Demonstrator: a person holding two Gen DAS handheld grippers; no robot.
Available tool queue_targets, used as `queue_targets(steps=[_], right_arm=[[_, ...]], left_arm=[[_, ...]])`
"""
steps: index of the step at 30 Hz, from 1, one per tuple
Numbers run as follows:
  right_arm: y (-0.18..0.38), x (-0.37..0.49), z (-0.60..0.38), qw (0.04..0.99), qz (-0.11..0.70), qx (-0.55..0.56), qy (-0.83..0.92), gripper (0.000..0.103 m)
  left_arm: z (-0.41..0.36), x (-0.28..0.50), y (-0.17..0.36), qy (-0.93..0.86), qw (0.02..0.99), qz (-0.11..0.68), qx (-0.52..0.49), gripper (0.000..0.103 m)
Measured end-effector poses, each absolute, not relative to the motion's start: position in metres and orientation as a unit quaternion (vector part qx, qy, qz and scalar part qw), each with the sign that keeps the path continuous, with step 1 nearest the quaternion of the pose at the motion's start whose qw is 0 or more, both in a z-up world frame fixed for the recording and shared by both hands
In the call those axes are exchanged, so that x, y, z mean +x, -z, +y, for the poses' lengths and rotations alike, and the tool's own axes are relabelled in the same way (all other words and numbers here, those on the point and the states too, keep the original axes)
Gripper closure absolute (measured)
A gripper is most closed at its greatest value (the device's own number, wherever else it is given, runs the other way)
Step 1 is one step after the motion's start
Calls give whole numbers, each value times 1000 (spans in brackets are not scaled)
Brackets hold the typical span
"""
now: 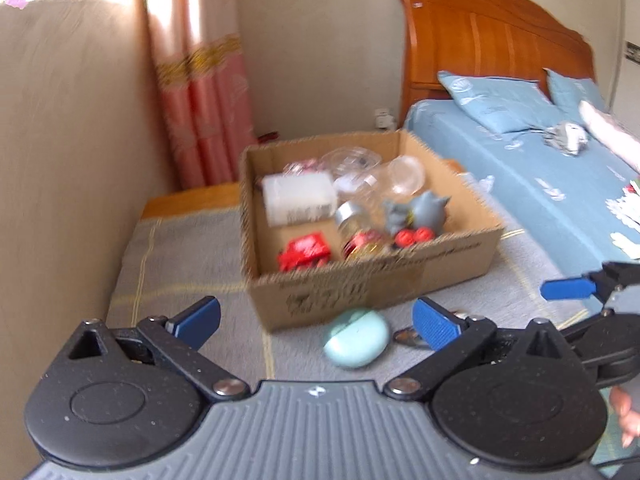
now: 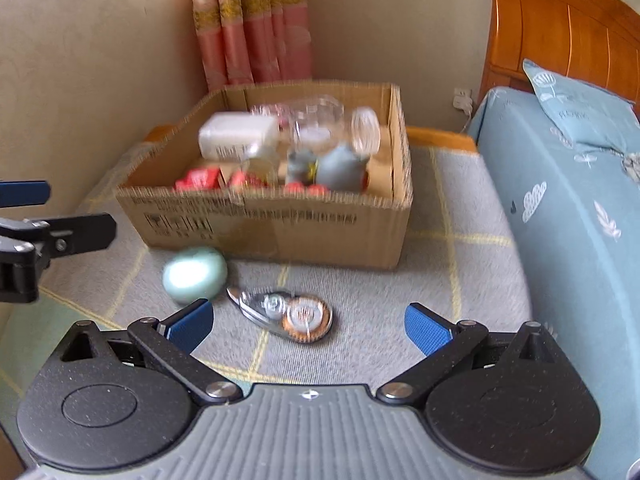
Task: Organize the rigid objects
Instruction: 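Move left tool to mint-green case while right tool moves to correction tape, then grasp mint-green earbud case with left tool while right tool grasps correction tape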
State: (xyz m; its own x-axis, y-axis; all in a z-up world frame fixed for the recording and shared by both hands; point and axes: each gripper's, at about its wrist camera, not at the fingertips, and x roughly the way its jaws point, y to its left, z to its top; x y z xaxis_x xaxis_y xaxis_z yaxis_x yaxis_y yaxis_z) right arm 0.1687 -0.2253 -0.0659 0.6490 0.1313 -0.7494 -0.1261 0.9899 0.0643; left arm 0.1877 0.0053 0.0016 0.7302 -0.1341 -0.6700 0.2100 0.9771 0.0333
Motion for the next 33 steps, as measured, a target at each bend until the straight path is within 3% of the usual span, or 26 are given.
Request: queue_targets(steps=[7, 33], right_arm=[[115, 187, -224, 893, 449, -4, -29, 0], [124, 180, -252, 915, 402, -10, 4, 0]], left_arm=[[19, 188, 30, 58, 919, 388, 40, 1], [-20, 250, 78, 80, 892, 445, -9, 1]])
